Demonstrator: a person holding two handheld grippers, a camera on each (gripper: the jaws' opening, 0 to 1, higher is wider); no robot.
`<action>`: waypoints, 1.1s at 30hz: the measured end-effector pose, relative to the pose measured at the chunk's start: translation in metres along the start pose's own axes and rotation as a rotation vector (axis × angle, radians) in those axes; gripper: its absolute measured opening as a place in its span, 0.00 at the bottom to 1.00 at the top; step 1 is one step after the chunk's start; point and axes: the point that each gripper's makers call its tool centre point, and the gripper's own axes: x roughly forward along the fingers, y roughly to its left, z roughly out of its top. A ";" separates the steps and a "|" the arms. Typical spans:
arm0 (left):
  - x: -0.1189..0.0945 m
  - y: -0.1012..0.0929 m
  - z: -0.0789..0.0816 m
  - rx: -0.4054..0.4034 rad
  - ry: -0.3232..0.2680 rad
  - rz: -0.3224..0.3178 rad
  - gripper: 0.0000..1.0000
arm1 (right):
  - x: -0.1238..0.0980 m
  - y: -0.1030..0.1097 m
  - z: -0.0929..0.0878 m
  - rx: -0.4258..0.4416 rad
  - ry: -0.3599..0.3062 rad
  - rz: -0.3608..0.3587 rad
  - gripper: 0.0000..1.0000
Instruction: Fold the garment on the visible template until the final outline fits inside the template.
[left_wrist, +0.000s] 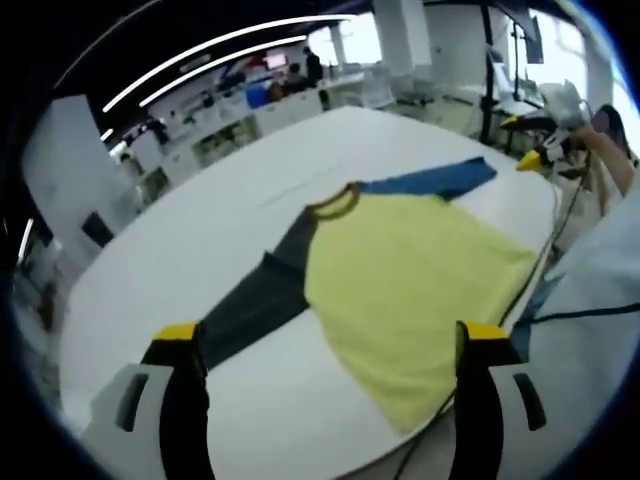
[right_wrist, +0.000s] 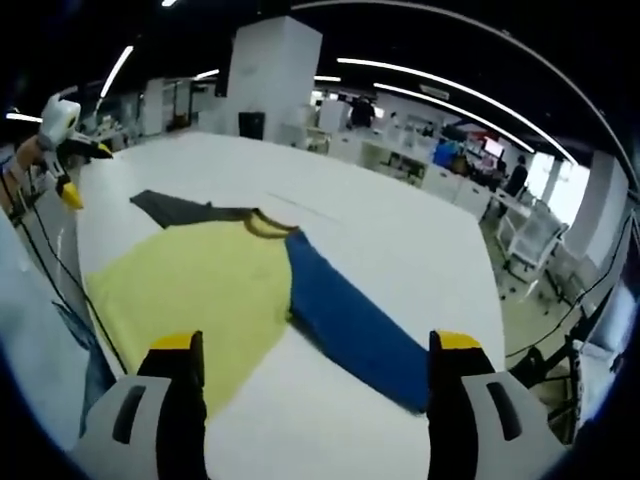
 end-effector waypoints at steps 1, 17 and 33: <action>0.000 0.001 0.001 0.010 0.004 -0.001 1.00 | 0.001 -0.001 0.000 0.004 -0.001 0.000 0.92; 0.005 0.003 0.010 -0.004 -0.015 -0.002 1.00 | 0.019 -0.017 -0.004 0.057 0.006 0.024 0.87; 0.016 0.005 0.013 -0.022 -0.003 -0.005 1.00 | 0.029 -0.044 -0.025 0.102 0.053 -0.007 0.87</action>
